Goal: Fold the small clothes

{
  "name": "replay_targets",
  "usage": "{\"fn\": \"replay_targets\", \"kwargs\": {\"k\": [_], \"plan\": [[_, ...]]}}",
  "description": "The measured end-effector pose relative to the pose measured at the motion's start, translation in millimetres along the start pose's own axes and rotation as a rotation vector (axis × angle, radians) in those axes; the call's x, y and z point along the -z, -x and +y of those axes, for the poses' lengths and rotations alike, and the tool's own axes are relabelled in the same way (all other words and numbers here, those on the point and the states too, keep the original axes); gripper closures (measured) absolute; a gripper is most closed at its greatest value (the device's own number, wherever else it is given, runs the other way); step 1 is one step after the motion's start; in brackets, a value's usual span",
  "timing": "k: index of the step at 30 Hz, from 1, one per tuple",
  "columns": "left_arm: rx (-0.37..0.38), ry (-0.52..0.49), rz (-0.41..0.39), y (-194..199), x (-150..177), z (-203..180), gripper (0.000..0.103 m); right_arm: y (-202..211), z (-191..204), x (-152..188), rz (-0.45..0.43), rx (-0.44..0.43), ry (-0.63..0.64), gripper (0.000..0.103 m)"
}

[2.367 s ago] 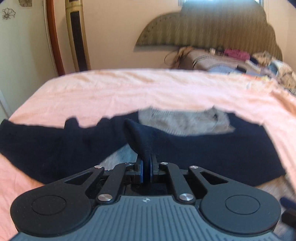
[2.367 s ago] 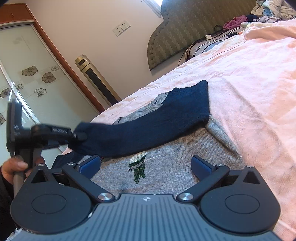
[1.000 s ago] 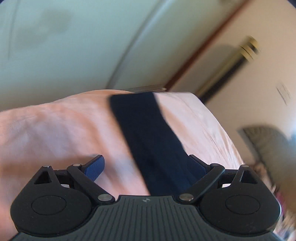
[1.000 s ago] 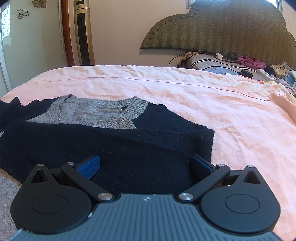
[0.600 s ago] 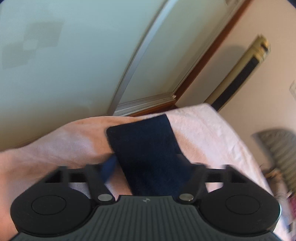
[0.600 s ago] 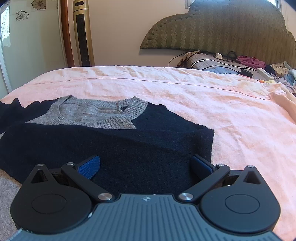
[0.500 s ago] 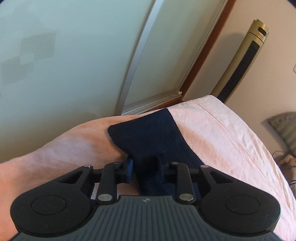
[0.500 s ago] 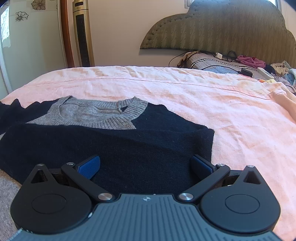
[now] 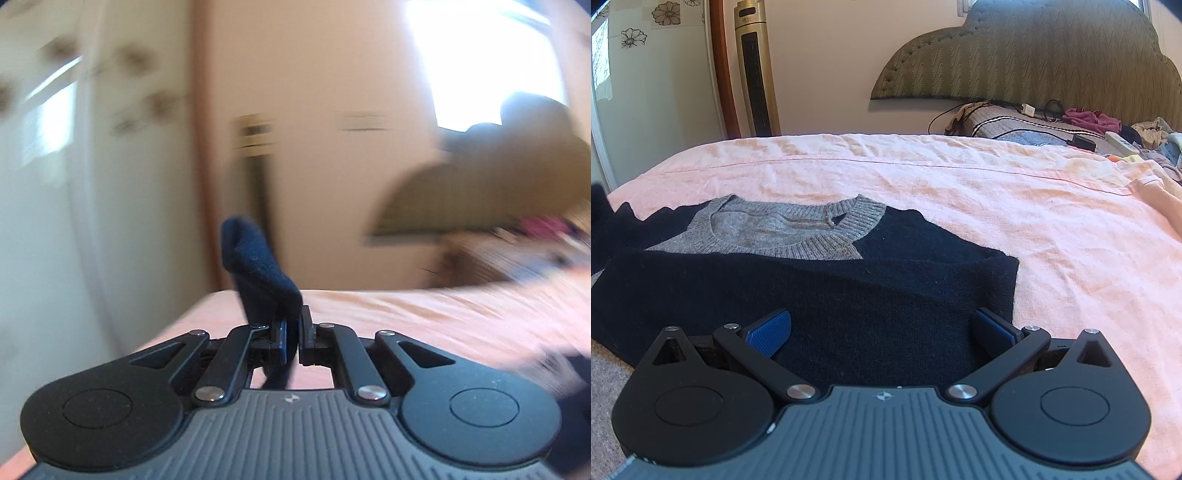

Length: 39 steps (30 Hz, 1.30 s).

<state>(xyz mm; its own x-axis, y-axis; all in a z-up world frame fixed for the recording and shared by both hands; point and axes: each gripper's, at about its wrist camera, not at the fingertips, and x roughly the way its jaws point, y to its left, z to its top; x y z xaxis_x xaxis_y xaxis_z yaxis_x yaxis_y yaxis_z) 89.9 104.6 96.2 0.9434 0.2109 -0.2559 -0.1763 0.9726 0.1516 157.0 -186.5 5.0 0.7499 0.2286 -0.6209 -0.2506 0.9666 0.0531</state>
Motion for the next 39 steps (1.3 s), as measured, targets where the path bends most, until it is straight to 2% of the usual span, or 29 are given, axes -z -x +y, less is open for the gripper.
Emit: {"fn": "replay_targets", "kwargs": {"k": [2, 4, 6, 7, 8, 10, 11, 12, 13, 15, 17, 18, 20, 21, 23, 25, 27, 31, 32, 33, 34, 35, 39], "plan": [[0.148, -0.112, 0.059, 17.7, 20.1, -60.3, 0.094, 0.2, -0.2, 0.0, 0.0, -0.001, -0.001, 0.0], [0.246, -0.177, 0.175, 25.2, 44.8, -101.4, 0.09, 0.5, -0.1, -0.5, -0.002, -0.004, -0.007, 0.0], [0.282, -0.181, 0.295, 31.7, 63.5, -121.1, 0.089, 1.4, -1.8, -0.3, -0.005, -0.009, -0.015, 0.0], [0.289, -0.164, 0.322, 38.5, 68.1, -122.6, 0.089, 1.5, -1.9, -0.2, -0.006, -0.011, -0.017, 0.0], [0.299, -0.129, 0.327, 45.6, 71.6, -118.0, 0.083, 1.5, -1.7, -0.3, -0.007, -0.012, -0.019, 0.0], [0.318, -0.047, 0.309, 55.5, 78.1, -100.9, 0.052, 1.7, -2.4, -0.4, -0.007, -0.013, -0.019, 0.0], [0.314, -0.007, 0.294, 59.1, 82.2, -91.6, 0.017, 1.9, -2.6, -0.3, -0.008, -0.014, -0.02, 0.0], [0.286, 0.039, 0.266, 59.4, 91.0, -84.2, 0.001, 2.0, -2.4, -0.4, -0.008, -0.014, -0.021, 0.0], [0.256, 0.087, 0.242, 68.4, 93.4, -79.0, 0.001, 1.7, -2.1, -0.5, -0.008, -0.014, -0.02, 0.0], [0.255, 0.199, 0.268, 51.8, 95.5, -62.5, 0.001, 2.5, -2.9, -1.3, -0.006, -0.016, -0.024, 0.0], [0.212, 0.273, 0.284, 43.6, 97.5, -51.8, 0.001, 10.3, -4.3, -10.2, 0.017, -0.022, -0.121, 0.0], [0.198, 0.295, 0.301, 41.7, 98.9, -48.3, 0.001, 20.6, -6.4, -16.4, 0.012, -0.087, -0.235, 0.0], [0.204, 0.338, 0.311, 33.9, 99.4, -44.0, 0.001, 32.6, -4.6, -25.0, 0.019, -0.286, -0.389, 0.0], [0.207, 0.352, 0.308, 33.5, 100.2, -42.2, 0.001, 32.5, 1.6, -28.5, 0.061, -0.397, -0.453, 0.0], [0.207, 0.363, 0.309, 34.1, 101.0, -39.5, 0.001, 19.7, 17.9, -30.2, 0.174, -0.511, -0.516, 0.002], [0.203, 0.363, 0.311, 33.4, 99.9, -40.0, 0.001, 0.4, 34.4, -27.8, 0.28, -0.542, -0.551, 0.012], [0.2, 0.367, 0.308, 31.7, 99.6, -40.3, 0.001, -17.1, 47.2, -23.3, 0.335, -0.531, -0.576, 0.017], [0.201, 0.38, 0.31, 31.1, 99.8, -38.4, 0.001, -25.9, 65.3, -27.5, 0.315, -0.501, -0.577, 0.022], [0.203, 0.384, 0.311, 30.4, 100.1, -38.0, 0.001, -25.6, 71.4, -30.3, 0.308, -0.481, -0.539, 0.036], [0.205, 0.389, 0.311, 29.9, 100.2, -37.4, 0.001, -25.7, 75.2, -33.1, 0.31, -0.459, -0.498, 0.064], [0.207, 0.393, 0.312, 29.8, 100.5, -36.8, 0.001, -27.6, 79.4, -34.4, 0.325, -0.437, -0.468, 0.08], [0.208, 0.398, 0.313, 29.6, 100.7, -36.0, 0.001, -28.6, 79.3, -35.4, 0.324, -0.436, -0.446, 0.087], [0.208, 0.412, 0.311, 29.5, 101.5, -33.6, 0.001, -13.1, 74.3, -46.6, 0.255, -0.463, -0.404, 0.089]]}}
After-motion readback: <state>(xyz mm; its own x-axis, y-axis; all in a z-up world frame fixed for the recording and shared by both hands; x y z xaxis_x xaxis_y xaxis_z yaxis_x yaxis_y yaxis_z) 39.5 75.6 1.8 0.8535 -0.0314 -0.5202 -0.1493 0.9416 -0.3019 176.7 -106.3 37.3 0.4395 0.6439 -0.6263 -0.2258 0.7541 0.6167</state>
